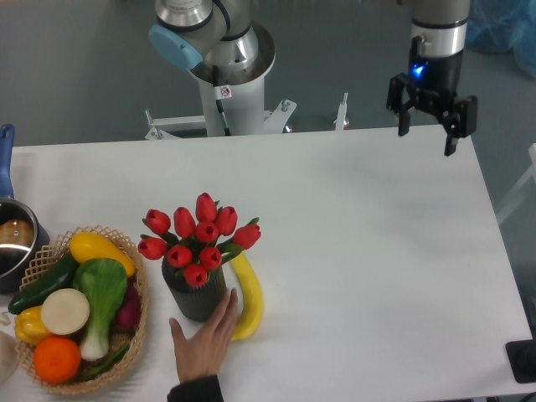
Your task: Insert the flowers into the vase
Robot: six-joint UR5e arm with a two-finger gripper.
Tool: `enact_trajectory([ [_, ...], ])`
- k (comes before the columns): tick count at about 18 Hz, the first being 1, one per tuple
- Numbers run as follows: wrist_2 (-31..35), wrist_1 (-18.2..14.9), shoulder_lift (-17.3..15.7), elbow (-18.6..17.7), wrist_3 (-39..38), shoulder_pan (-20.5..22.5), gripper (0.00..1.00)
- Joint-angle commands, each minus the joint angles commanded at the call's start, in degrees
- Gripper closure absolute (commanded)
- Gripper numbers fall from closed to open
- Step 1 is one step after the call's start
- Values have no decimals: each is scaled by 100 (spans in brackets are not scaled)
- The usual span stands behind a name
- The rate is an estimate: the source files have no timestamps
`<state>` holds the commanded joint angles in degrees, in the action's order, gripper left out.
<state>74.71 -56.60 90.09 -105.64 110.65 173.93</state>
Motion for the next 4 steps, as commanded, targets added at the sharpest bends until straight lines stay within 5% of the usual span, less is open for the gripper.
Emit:
enact_trajectory([
  [4, -35, 0, 0, 0, 0, 9, 0],
])
